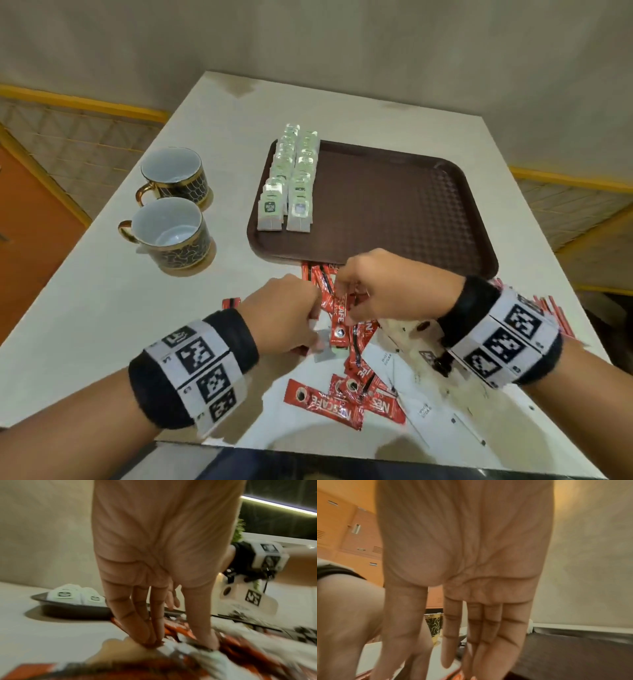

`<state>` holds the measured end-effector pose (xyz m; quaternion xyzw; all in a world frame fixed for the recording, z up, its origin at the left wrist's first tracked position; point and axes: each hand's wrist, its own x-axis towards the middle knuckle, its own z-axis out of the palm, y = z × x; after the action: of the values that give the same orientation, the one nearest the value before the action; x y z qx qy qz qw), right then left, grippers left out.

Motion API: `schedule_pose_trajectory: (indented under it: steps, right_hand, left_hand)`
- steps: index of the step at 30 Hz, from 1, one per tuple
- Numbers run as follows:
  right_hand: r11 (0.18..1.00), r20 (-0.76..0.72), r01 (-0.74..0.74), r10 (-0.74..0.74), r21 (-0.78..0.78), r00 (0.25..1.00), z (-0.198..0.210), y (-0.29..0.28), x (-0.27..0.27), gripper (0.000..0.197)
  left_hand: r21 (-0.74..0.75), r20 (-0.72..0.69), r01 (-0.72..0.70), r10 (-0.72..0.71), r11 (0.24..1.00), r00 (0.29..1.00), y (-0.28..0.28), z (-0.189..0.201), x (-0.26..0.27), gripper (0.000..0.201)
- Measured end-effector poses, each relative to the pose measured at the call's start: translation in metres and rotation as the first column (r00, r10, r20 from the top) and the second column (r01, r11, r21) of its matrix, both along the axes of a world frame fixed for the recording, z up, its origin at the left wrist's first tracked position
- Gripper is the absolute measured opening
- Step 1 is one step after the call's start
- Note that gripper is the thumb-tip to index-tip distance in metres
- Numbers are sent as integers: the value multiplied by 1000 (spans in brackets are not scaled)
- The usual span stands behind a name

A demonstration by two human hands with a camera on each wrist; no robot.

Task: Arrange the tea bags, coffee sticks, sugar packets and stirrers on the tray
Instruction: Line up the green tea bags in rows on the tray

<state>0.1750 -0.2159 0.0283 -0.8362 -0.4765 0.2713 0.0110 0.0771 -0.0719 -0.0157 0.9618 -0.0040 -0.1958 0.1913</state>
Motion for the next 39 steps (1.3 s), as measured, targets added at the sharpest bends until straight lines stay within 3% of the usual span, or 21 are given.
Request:
schedule_pose_trajectory:
  steps: [5, 8, 10, 13, 16, 18, 21, 23, 26, 30, 36, 39]
  right_hand:
    - [978, 86, 207, -206, -7, 975, -14, -22, -11, 48]
    - [950, 118, 310, -305, -25, 945, -30, -24, -25, 76]
    - [938, 197, 344, -331, -34, 923, -41, -17, -38, 82]
    - [925, 239, 379, -374, 24, 896, -50, -7, -45, 62]
    - [908, 140, 410, -418, 86, 898, -48, -8, -33, 44]
    - [880, 36, 449, -459, 154, 888, -44, -14, -25, 38]
    - [823, -90, 514, -508, 243, 856, -39, -23, -14, 40]
    - [830, -129, 499, -482, 248, 866, -38, -27, -10, 48]
    - [903, -68, 373, -367, 212, 928, -40, -28, -5, 54]
    - [964, -12, 244, -244, 110, 970, -43, -19, -10, 42]
    - [965, 23, 214, -220, 154, 975, -49, -9, -12, 17]
    - [947, 6, 229, -237, 225, 972, -48, -10, -11, 9]
  left_hand:
    - [20, 73, 50, -51, 999, 996, -16, -11, -6, 36]
    - [31, 55, 53, -54, 998, 997, -10, -11, -6, 35]
    - [36, 27, 50, -51, 998, 998, -1, -10, -7, 34]
    - [48, 1, 43, -43, 998, 999, 17, -6, -12, 32]
    - [-14, -12, 11, -11, 1000, 1000, 32, -2, -16, 14]
    - [-21, -16, -45, 45, 999, 999, 38, -1, -18, 28]
    - [-40, -8, -103, 102, 994, 995, 45, -5, -18, 29]
    - [-73, -20, -116, 115, 991, 993, 48, -7, -19, 27]
    - [-150, -14, -135, 134, 979, 991, 54, -7, -20, 32]
    - [-202, 12, -129, 134, 971, 991, 57, -5, -22, 36]
    - [-205, 77, -230, 250, 951, 965, 55, -2, -19, 14]
    - [-320, 68, -295, 332, 901, 941, 50, 2, -18, 21]
